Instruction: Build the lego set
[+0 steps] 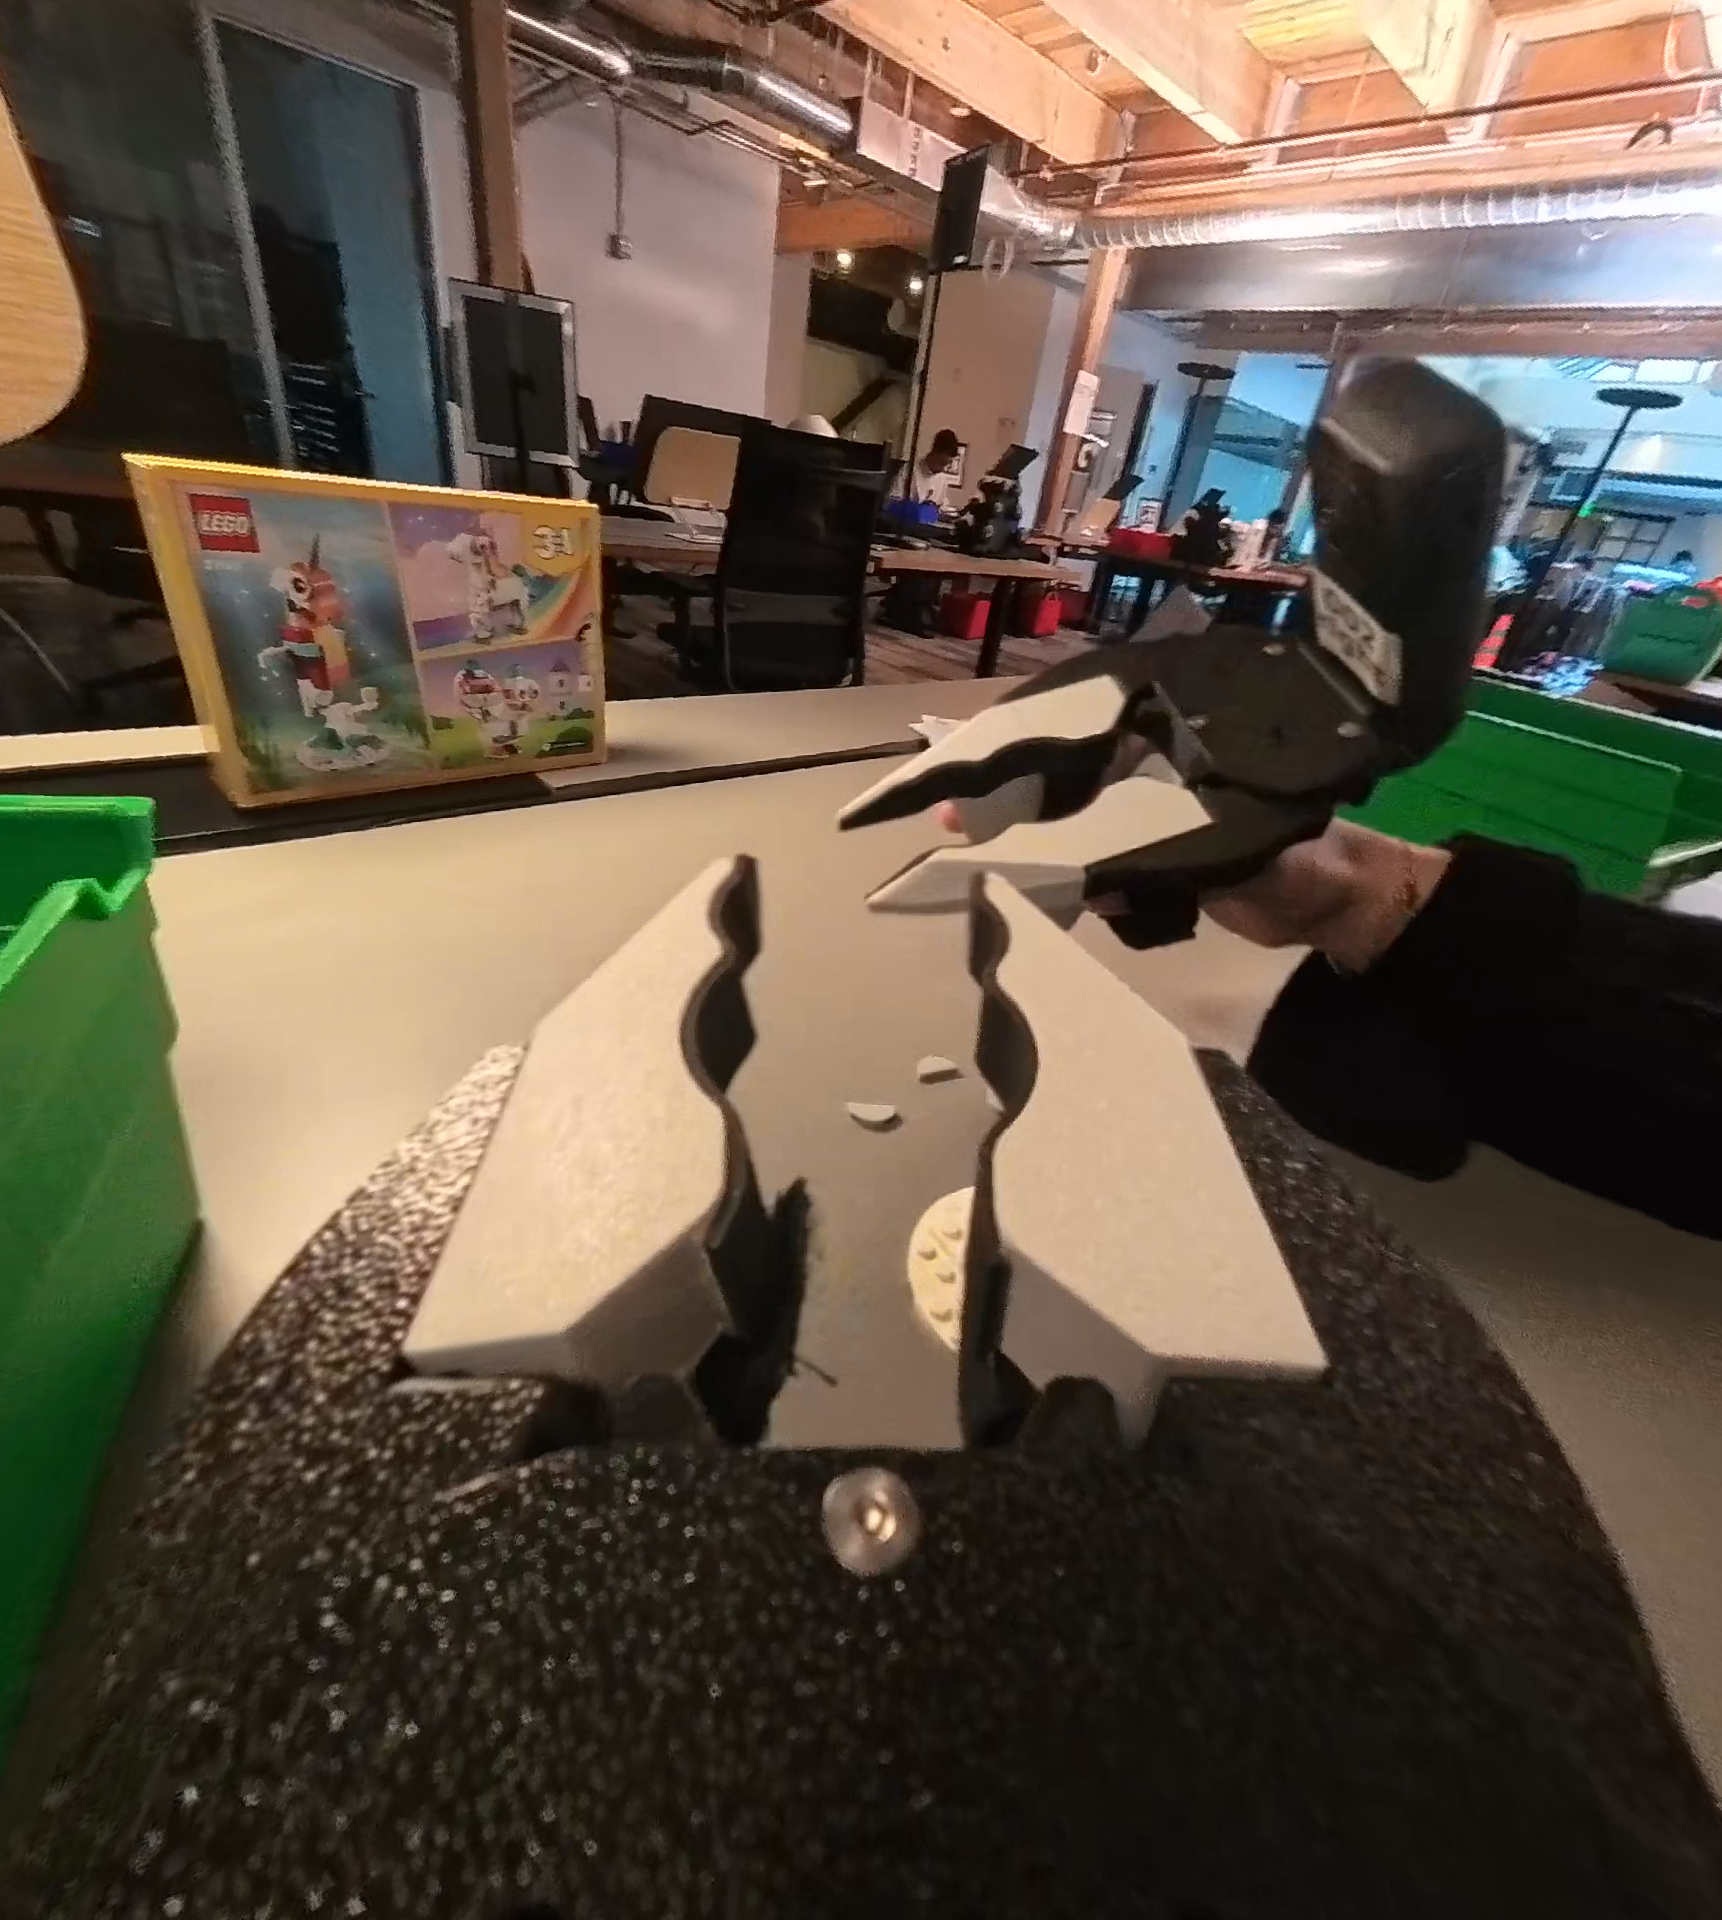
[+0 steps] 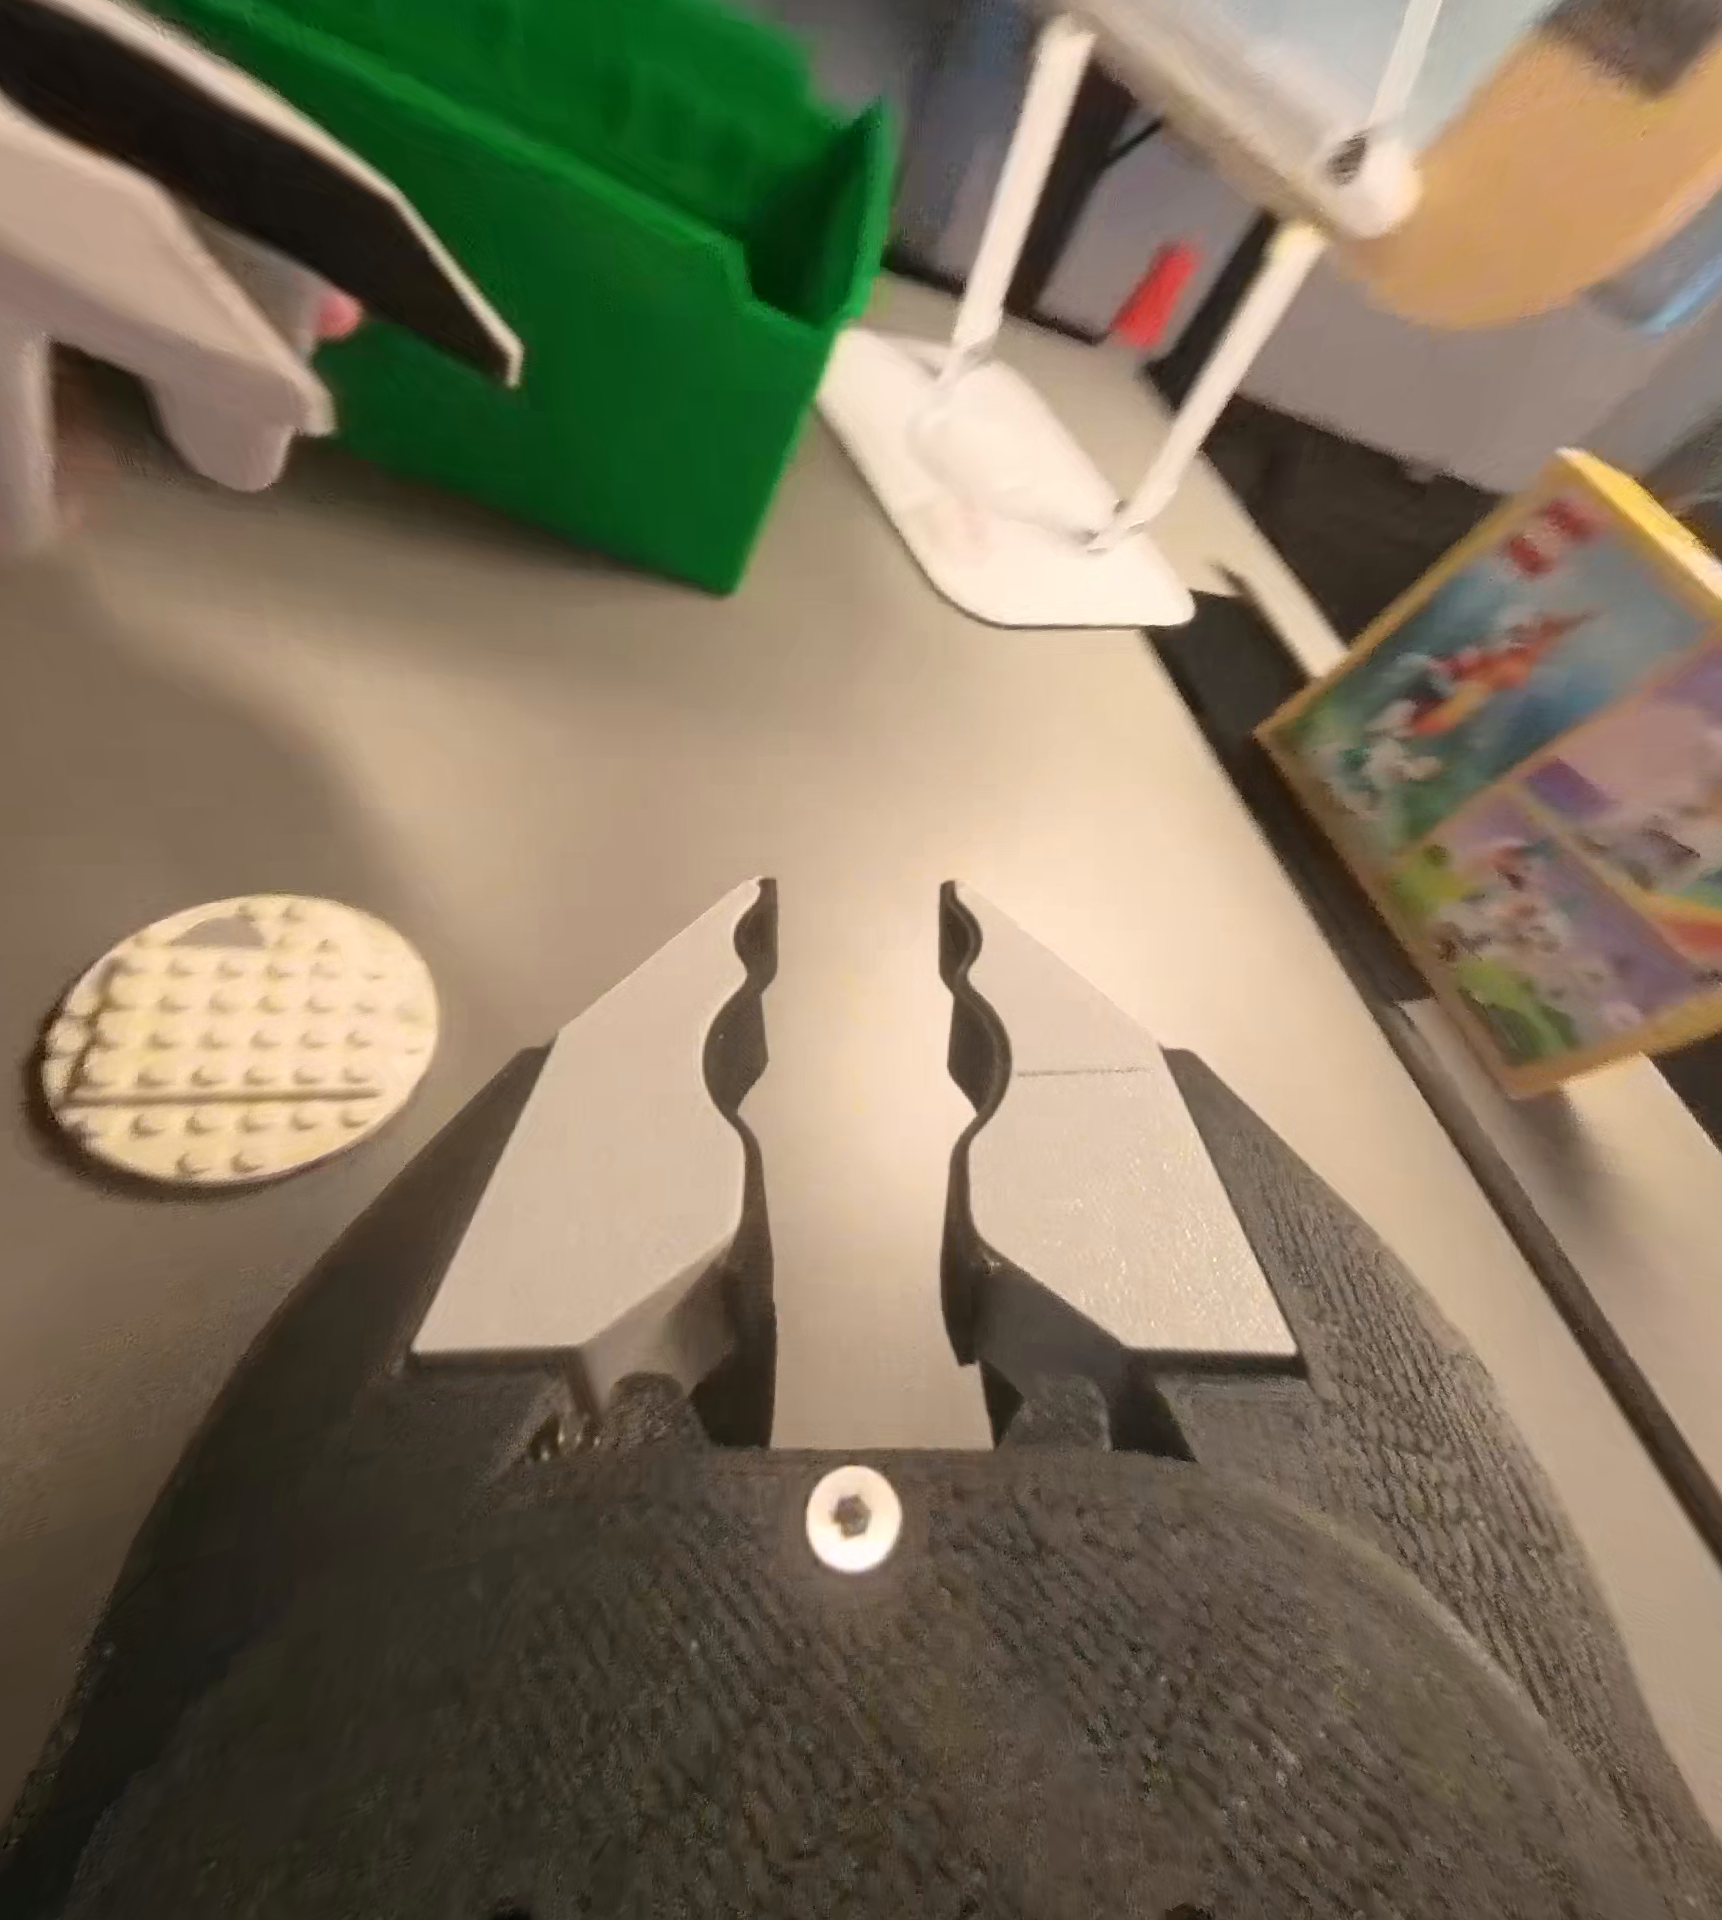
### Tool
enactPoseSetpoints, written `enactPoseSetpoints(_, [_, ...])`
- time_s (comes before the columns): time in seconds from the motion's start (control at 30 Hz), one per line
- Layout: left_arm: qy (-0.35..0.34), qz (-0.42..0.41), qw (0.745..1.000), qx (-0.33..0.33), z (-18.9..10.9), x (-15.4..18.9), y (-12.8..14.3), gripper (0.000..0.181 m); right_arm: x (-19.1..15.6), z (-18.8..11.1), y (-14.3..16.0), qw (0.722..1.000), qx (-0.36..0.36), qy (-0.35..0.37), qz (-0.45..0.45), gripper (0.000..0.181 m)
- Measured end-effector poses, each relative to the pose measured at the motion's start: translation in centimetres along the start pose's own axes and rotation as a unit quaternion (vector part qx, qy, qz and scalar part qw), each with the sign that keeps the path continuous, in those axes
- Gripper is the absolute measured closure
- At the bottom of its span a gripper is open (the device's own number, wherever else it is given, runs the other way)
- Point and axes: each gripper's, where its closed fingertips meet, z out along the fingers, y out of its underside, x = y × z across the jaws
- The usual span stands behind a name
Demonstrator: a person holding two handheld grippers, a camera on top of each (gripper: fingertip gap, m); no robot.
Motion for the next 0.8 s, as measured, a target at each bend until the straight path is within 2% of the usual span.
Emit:
enactPoseSetpoints(0.07, [-0.005, 0.016, 1.000, -0.007, 0.1, 0.0, 0.2, 0.133, 1.3, -0.6, 0.4, 0.998, 0.027, 0.061, -0.003, 0.154])
enactPoseSetpoints(0.23, [-0.009, 0.061, 0.998, -0.005, 0.1, 0.4, 0.3, 0.131, 2.8, -3.1, -0.1, 0.978, 0.083, 0.192, -0.024, 0.160])
enactPoseSetpoints(0.4, [-0.012, 0.075, 0.997, 0.005, 0.0, 0.4, 0.1, 0.129, 1.4, -4.3, 0.6, 0.970, 0.068, 0.228, -0.047, 0.162])
enactPoseSetpoints(0.57, [-0.015, 0.065, 0.998, 0.000, 0.2, -0.2, 0.4, 0.128, 0.6, -6.7, 0.0, 0.956, 0.089, 0.275, -0.043, 0.165])
enactPoseSetpoints(0.8, [-0.018, 0.060, 0.998, 0.001, 0.1, -0.7, 0.4, 0.128, 0.9, -7.3, 0.0, 0.954, 0.103, 0.281, -0.023, 0.168])
